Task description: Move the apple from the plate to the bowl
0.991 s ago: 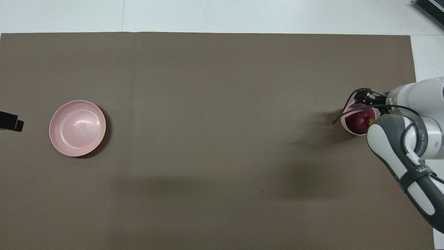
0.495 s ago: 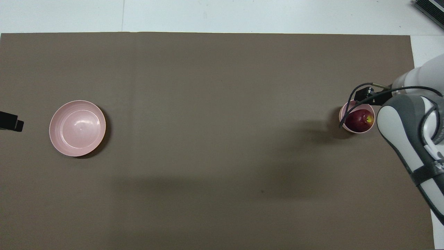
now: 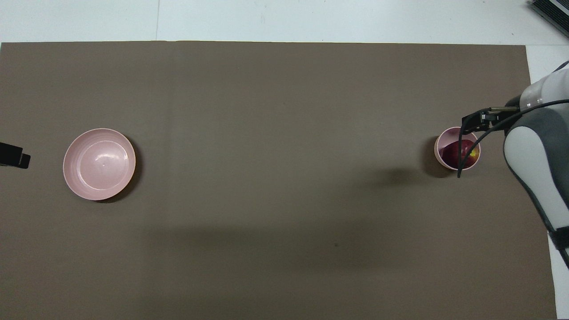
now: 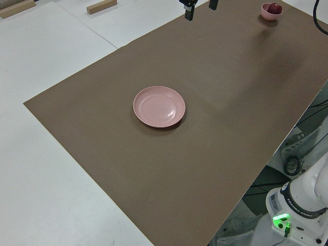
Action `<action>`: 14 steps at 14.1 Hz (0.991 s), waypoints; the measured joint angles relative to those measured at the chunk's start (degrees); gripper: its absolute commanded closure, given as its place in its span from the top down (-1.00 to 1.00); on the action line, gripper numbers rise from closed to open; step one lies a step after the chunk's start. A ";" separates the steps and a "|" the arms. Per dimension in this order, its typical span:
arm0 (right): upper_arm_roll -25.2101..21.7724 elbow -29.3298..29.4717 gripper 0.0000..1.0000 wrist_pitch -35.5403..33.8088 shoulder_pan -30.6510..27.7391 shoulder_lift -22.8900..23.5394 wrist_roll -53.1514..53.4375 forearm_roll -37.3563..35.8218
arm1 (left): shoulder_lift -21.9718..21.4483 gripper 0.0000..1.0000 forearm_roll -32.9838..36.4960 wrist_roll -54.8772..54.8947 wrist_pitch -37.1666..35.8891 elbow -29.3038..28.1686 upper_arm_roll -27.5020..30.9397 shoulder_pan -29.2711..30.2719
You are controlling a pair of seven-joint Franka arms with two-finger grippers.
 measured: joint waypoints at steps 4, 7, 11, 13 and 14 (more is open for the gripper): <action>0.08 0.03 1.00 -4.53 2.25 -4.31 -0.10 0.03 | 0.00 1.00 0.00 0.00 0.00 0.00 0.00 0.00; 0.03 0.43 1.00 -10.04 2.21 -6.66 -0.10 0.20 | 0.00 1.00 0.00 0.00 0.00 0.00 0.00 0.00; -0.14 5.17 1.00 -18.75 1.94 -7.64 -0.10 1.45 | 0.00 1.00 0.00 -0.01 0.00 0.00 0.00 0.00; -0.14 6.22 1.00 -19.58 1.96 -7.64 -0.10 1.67 | 0.00 1.00 0.00 -0.01 0.00 0.00 0.00 0.00; -0.11 6.24 1.00 -19.58 1.99 -7.63 -0.01 1.71 | 0.00 1.00 0.00 -0.01 0.00 0.00 0.00 0.00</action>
